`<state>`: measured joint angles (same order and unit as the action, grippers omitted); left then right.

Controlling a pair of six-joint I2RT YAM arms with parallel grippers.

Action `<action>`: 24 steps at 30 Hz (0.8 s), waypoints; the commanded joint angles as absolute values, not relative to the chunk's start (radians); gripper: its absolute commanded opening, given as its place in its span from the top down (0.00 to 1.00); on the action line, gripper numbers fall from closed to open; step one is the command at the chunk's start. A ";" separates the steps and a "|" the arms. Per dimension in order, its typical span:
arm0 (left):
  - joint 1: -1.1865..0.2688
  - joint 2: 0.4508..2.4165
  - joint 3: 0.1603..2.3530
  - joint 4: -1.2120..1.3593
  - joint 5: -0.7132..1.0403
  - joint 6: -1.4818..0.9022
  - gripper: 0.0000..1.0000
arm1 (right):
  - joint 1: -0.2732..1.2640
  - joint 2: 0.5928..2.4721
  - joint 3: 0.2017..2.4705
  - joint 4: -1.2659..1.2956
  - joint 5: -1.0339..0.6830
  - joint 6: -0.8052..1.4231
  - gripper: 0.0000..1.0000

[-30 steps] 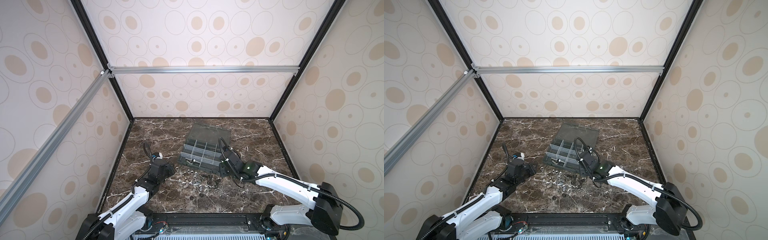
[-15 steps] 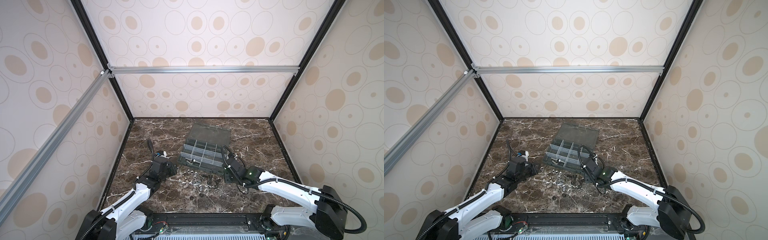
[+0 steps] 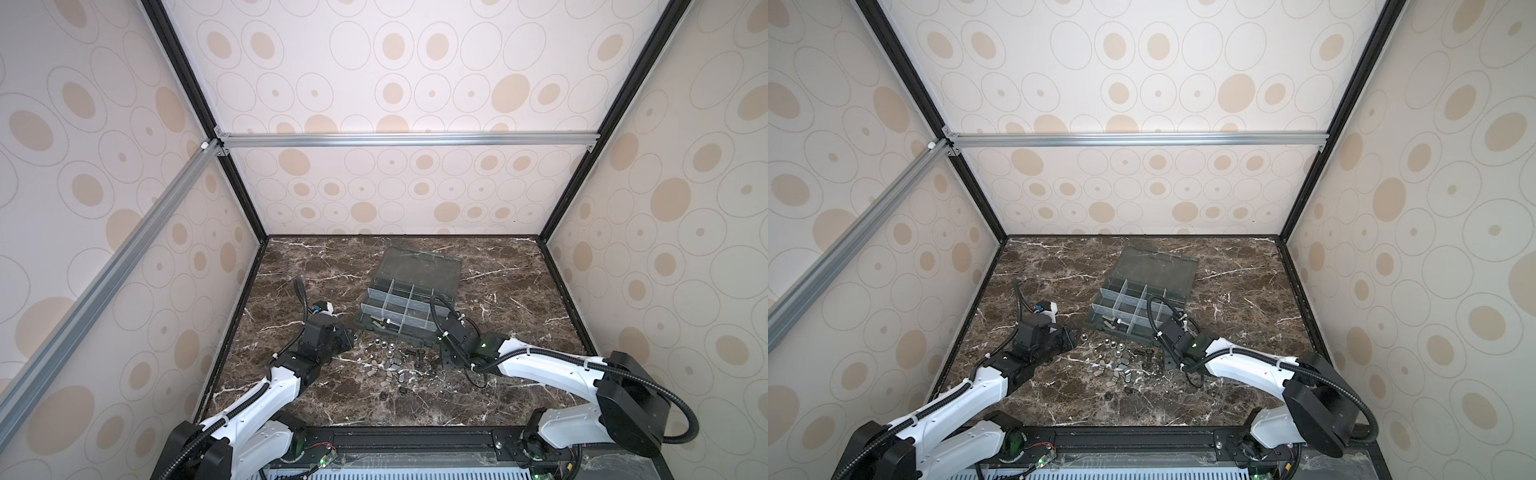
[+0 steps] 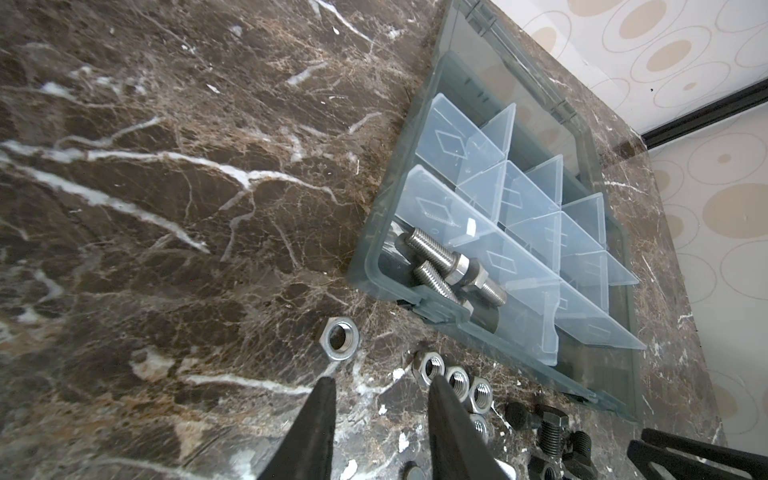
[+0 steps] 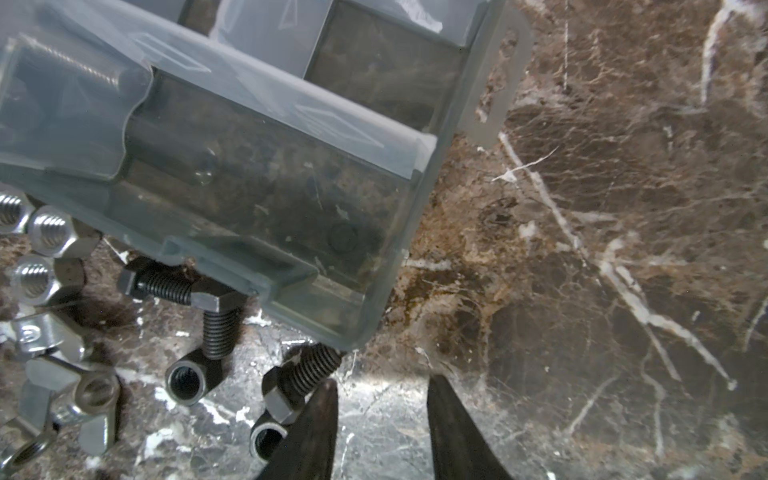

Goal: Sort the screws and nuts into containers
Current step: 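Withdraw the right gripper while the left gripper moves over a silver hex nut, then lower the left gripper and close it on the silver hex nut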

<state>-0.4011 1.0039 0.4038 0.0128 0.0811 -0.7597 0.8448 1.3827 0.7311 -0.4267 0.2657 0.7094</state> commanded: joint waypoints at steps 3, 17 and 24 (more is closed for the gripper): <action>-0.405 0.999 0.423 -0.023 0.065 -0.713 0.62 | 0.837 1.425 0.767 -0.406 0.269 0.703 0.61; -0.416 1.178 0.515 -0.085 0.064 -0.603 0.56 | 0.837 1.385 0.747 -0.418 0.252 0.725 0.61; -0.437 1.277 0.581 -0.110 0.028 -0.537 0.52 | 0.837 1.325 0.719 -0.437 0.265 0.743 0.60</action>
<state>-0.4252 1.2427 0.5228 -0.0753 0.0559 -0.6014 0.8448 1.3540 0.7376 -0.4042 0.2470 0.7181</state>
